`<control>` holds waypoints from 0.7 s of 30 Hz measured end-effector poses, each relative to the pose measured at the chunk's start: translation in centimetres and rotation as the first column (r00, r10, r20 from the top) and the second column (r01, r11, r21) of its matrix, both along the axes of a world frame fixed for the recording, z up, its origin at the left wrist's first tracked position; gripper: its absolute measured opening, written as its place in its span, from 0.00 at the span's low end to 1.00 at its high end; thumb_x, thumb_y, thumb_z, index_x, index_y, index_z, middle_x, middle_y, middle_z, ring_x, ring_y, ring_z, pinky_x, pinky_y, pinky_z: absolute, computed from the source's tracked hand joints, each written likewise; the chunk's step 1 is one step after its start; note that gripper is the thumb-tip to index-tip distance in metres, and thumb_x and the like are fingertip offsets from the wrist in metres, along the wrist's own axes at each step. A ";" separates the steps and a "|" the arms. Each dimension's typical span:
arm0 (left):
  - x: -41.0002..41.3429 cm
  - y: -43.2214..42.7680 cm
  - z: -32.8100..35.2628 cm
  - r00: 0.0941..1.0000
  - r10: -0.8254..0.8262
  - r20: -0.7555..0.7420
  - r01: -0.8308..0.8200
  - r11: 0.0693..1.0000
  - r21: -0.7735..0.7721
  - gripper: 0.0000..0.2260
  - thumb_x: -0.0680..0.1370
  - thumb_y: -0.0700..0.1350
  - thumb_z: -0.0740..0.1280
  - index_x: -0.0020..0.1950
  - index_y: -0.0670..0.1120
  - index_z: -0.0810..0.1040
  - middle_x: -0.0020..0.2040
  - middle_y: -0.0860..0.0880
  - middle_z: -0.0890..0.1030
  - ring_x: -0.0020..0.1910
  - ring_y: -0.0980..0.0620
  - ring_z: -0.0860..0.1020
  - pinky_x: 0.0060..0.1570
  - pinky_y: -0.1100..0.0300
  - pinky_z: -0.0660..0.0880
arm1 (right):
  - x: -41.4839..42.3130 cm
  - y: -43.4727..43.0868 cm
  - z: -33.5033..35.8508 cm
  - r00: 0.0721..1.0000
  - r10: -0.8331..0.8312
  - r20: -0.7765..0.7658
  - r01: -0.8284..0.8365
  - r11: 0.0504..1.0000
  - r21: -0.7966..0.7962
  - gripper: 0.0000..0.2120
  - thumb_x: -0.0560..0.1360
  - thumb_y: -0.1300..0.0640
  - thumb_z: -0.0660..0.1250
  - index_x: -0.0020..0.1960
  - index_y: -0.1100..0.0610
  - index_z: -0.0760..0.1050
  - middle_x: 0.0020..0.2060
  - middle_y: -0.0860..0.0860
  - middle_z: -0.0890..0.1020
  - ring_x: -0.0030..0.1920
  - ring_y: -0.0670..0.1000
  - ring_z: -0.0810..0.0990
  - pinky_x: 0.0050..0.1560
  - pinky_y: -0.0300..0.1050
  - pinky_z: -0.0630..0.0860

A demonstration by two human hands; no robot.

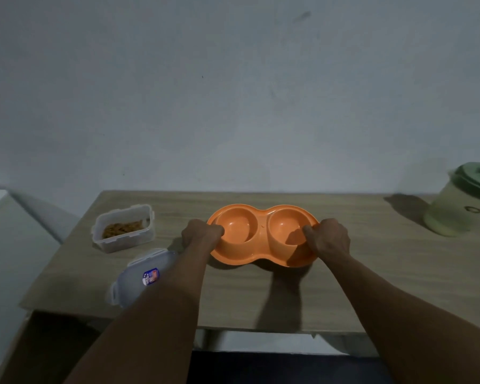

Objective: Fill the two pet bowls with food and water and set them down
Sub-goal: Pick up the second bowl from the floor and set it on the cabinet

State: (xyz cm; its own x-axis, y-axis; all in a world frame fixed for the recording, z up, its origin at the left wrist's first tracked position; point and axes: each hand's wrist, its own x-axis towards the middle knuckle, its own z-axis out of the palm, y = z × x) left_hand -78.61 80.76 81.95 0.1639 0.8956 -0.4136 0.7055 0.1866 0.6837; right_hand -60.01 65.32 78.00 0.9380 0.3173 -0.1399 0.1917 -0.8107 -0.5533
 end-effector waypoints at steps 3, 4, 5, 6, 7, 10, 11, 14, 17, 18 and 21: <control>1.0 0.7 -0.9 1.000 0.013 -0.016 -0.013 1.000 -0.005 0.16 0.71 0.44 0.72 0.56 0.38 0.80 0.54 0.39 0.81 0.53 0.39 0.80 0.43 0.55 0.73 | 1.2 1.0 -0.7 1.000 0.010 -0.026 -0.011 1.000 -0.008 0.18 0.74 0.45 0.67 0.46 0.62 0.79 0.45 0.60 0.82 0.45 0.61 0.82 0.47 0.52 0.80; 1.5 0.9 -1.2 0.999 0.019 -0.025 -0.019 1.000 -0.007 0.17 0.71 0.44 0.72 0.56 0.38 0.80 0.54 0.39 0.81 0.52 0.39 0.80 0.42 0.56 0.73 | 1.7 1.4 -1.0 0.999 0.017 -0.035 -0.017 1.000 -0.012 0.18 0.74 0.46 0.67 0.46 0.63 0.79 0.45 0.60 0.82 0.45 0.61 0.82 0.46 0.51 0.79; 1.9 1.2 -1.6 0.999 0.024 -0.037 -0.024 1.000 -0.011 0.17 0.71 0.45 0.72 0.56 0.38 0.80 0.54 0.39 0.82 0.52 0.39 0.80 0.42 0.56 0.73 | 2.2 1.8 -1.4 0.999 0.022 -0.045 -0.022 1.000 -0.018 0.18 0.74 0.46 0.67 0.46 0.62 0.79 0.46 0.60 0.82 0.46 0.61 0.82 0.46 0.51 0.79; 2.2 1.4 -1.9 0.999 0.026 -0.045 -0.027 1.000 -0.014 0.17 0.71 0.45 0.72 0.56 0.38 0.80 0.53 0.39 0.82 0.51 0.39 0.80 0.41 0.56 0.72 | 2.5 2.1 -1.8 0.998 0.026 -0.051 -0.028 0.999 -0.023 0.18 0.74 0.46 0.67 0.45 0.62 0.79 0.46 0.60 0.82 0.46 0.61 0.82 0.46 0.51 0.79; 2.4 1.7 -2.1 0.998 0.028 -0.051 -0.029 0.999 -0.017 0.17 0.71 0.46 0.72 0.56 0.38 0.80 0.52 0.39 0.82 0.50 0.39 0.80 0.40 0.56 0.73 | 2.8 2.4 -2.1 0.998 0.033 -0.056 -0.035 0.999 -0.029 0.18 0.74 0.46 0.67 0.46 0.62 0.79 0.46 0.60 0.82 0.46 0.61 0.82 0.47 0.51 0.79; 3.1 2.4 -2.8 0.995 0.045 -0.085 -0.046 0.999 -0.004 0.16 0.70 0.46 0.72 0.53 0.38 0.81 0.49 0.40 0.82 0.49 0.40 0.80 0.41 0.56 0.74 | 3.5 3.3 -3.0 0.996 0.052 -0.079 -0.055 0.998 -0.035 0.18 0.74 0.46 0.67 0.47 0.62 0.79 0.47 0.61 0.82 0.48 0.62 0.81 0.47 0.52 0.78; 3.2 2.6 -3.0 0.995 0.050 -0.089 -0.050 0.999 -0.001 0.16 0.69 0.46 0.73 0.52 0.38 0.81 0.48 0.40 0.82 0.49 0.40 0.80 0.42 0.56 0.75 | 3.7 3.5 -3.2 0.994 0.059 -0.092 -0.062 0.998 -0.034 0.18 0.74 0.46 0.67 0.47 0.62 0.79 0.48 0.61 0.82 0.48 0.62 0.81 0.47 0.51 0.77; 3.8 3.1 -3.9 0.995 0.056 -0.076 -0.056 0.998 0.004 0.13 0.68 0.46 0.73 0.47 0.40 0.79 0.49 0.40 0.82 0.48 0.40 0.80 0.47 0.55 0.78 | 4.3 3.8 -3.8 0.992 0.070 -0.108 -0.075 0.996 -0.041 0.18 0.75 0.46 0.66 0.47 0.62 0.79 0.48 0.60 0.81 0.47 0.61 0.81 0.44 0.49 0.75; 4.1 3.2 -4.6 0.996 0.070 -0.060 -0.070 0.998 0.010 0.13 0.69 0.46 0.74 0.48 0.39 0.79 0.52 0.39 0.82 0.51 0.40 0.80 0.47 0.55 0.76 | 4.6 3.6 -4.3 0.993 0.093 -0.079 -0.098 0.994 -0.057 0.17 0.76 0.46 0.66 0.44 0.61 0.79 0.46 0.60 0.82 0.45 0.59 0.81 0.44 0.50 0.77; 4.2 3.2 -4.8 0.995 0.078 -0.055 -0.077 0.997 0.016 0.15 0.70 0.46 0.74 0.51 0.38 0.80 0.53 0.38 0.82 0.53 0.39 0.80 0.46 0.55 0.75 | 4.7 3.6 -4.4 0.992 0.100 -0.072 -0.105 0.993 -0.062 0.17 0.76 0.46 0.66 0.42 0.61 0.78 0.45 0.59 0.82 0.43 0.58 0.80 0.42 0.49 0.76; 4.3 3.2 -4.9 0.995 0.092 -0.042 -0.091 0.996 0.015 0.18 0.71 0.46 0.74 0.56 0.36 0.79 0.56 0.38 0.81 0.56 0.39 0.79 0.47 0.54 0.74 | 4.8 3.7 -4.4 0.991 0.116 -0.062 -0.120 0.990 -0.072 0.18 0.77 0.46 0.64 0.38 0.60 0.74 0.46 0.60 0.82 0.43 0.57 0.79 0.42 0.47 0.74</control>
State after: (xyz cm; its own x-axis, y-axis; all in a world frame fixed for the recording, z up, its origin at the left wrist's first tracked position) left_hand -74.30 84.01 77.09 0.0636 0.9116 -0.4062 0.7147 0.2425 0.6560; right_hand -55.25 69.02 73.60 0.8843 0.4120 -0.2199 0.2586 -0.8240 -0.5041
